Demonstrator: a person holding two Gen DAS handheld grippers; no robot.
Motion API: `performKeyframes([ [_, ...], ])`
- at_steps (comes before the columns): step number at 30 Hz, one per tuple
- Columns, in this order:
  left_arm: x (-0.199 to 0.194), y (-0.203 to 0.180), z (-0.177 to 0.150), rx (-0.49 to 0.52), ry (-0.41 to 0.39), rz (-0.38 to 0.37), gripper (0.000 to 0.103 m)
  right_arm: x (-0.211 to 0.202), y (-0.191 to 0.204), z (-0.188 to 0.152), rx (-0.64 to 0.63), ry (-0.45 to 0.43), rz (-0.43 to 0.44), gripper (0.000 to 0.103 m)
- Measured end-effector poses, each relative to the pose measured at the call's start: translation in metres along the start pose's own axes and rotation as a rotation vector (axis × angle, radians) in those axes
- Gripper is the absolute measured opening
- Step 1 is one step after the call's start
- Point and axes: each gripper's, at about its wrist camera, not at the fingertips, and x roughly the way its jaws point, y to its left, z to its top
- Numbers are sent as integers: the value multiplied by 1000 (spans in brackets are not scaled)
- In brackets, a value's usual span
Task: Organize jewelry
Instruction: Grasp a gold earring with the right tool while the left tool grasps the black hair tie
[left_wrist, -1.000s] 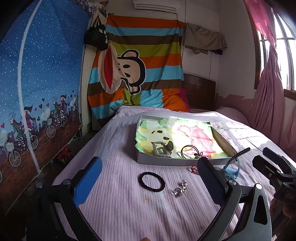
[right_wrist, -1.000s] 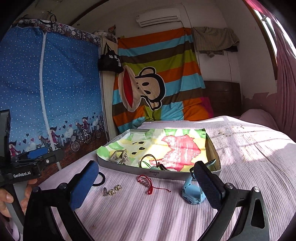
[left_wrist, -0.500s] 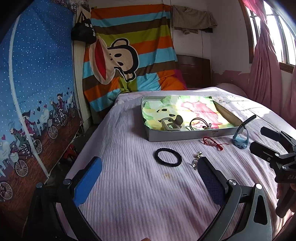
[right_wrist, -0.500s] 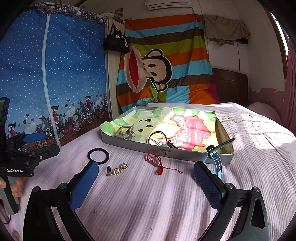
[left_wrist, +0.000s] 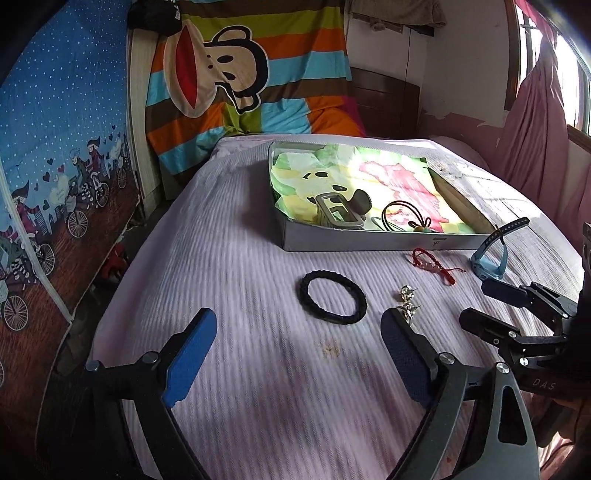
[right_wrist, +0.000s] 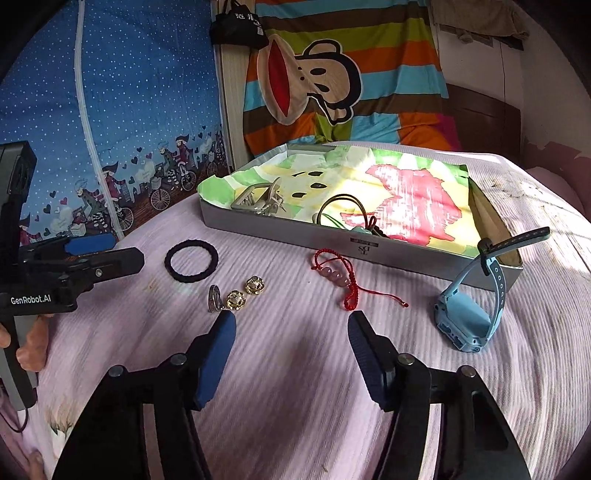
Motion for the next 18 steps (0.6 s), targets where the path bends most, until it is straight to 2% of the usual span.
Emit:
performKeyframes([
  [5, 22, 3, 5, -33, 73, -35, 56, 16, 6, 3, -24, 29, 35, 46],
  [7, 31, 5, 7, -50, 99, -42, 49, 21, 8, 4, -38, 35, 48, 41],
  [11, 40, 12, 9, -91, 114, -59, 42, 29, 12, 6, -60, 46, 71, 35],
  [18, 49, 23, 8, -149, 125, -87, 26, 40, 16, 10, -77, 58, 98, 32],
])
